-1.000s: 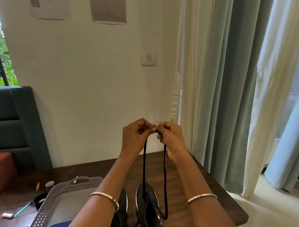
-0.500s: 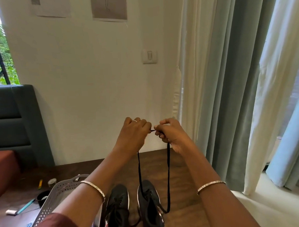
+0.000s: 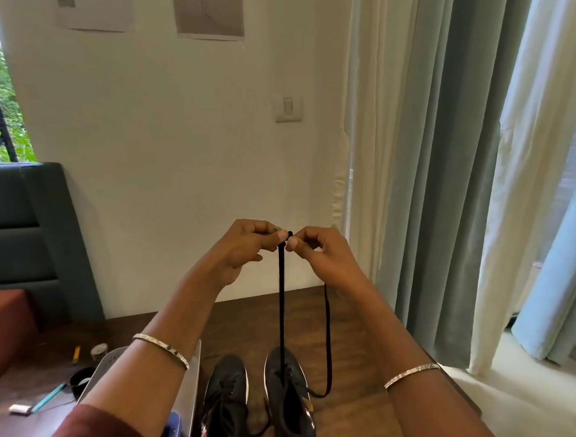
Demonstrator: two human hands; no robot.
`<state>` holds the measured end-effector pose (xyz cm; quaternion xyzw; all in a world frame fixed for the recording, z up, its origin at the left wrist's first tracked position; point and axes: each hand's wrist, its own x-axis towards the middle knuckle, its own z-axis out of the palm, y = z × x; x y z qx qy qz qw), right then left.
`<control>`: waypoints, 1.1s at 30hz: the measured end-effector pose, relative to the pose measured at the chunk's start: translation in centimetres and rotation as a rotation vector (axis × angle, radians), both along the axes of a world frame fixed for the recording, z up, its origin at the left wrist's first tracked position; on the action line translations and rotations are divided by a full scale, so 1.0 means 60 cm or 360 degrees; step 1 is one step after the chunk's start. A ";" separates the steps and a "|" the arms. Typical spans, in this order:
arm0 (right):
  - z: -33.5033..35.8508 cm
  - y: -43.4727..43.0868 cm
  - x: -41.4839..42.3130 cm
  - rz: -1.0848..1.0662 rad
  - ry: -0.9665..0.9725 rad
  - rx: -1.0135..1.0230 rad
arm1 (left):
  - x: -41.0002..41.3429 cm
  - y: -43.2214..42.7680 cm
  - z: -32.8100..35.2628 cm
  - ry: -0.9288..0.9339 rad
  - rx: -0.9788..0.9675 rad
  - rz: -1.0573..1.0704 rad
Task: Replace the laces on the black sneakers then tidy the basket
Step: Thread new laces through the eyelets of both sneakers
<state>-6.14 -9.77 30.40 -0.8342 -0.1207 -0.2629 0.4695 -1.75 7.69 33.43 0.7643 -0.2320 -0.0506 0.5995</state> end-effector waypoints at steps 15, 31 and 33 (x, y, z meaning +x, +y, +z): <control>-0.054 -0.026 0.024 0.0546 0.0477 0.2019 | 0.046 -0.006 -0.109 -0.0397 0.0289 0.0105; -0.180 -0.116 0.032 -0.0165 0.0288 -0.0654 | 0.049 0.063 -0.230 0.0804 -0.1255 -0.0002; -0.205 -0.119 0.043 -0.0157 0.0394 -0.0954 | 0.052 0.058 -0.249 0.1015 -0.1624 0.0008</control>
